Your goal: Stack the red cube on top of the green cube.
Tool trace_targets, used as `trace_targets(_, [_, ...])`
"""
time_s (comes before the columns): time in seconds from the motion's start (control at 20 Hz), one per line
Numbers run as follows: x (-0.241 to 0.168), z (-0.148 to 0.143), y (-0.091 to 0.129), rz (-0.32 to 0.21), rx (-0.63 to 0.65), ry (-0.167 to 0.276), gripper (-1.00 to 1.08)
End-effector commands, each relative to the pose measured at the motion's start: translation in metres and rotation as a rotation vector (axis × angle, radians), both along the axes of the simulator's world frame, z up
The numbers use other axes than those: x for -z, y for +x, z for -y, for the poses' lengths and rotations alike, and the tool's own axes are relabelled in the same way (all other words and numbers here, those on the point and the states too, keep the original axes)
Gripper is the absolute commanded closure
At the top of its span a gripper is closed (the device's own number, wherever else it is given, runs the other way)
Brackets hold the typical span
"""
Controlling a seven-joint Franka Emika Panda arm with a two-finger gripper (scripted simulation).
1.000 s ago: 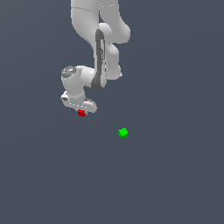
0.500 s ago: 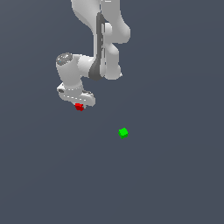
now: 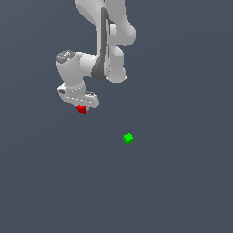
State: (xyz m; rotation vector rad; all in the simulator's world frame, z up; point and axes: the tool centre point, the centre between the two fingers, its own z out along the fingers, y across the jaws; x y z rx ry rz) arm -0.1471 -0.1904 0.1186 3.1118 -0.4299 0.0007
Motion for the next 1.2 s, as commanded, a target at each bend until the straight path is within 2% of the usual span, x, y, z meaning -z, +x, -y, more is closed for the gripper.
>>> trace_targets(0.0, [0.000, -0.002, 0.001, 0.000, 0.000, 0.000, 1.08])
trace_targets(0.25, [0.004, -0.019, 0.009, 0.000, 0.000, 0.000, 1.08])
trace_targets(0.5, [0.011, -0.050, 0.025, 0.000, 0.000, 0.001, 1.08])
trace_targets(1.15, [0.040, -0.179, 0.093, 0.000, 0.000, 0.002, 1.08])
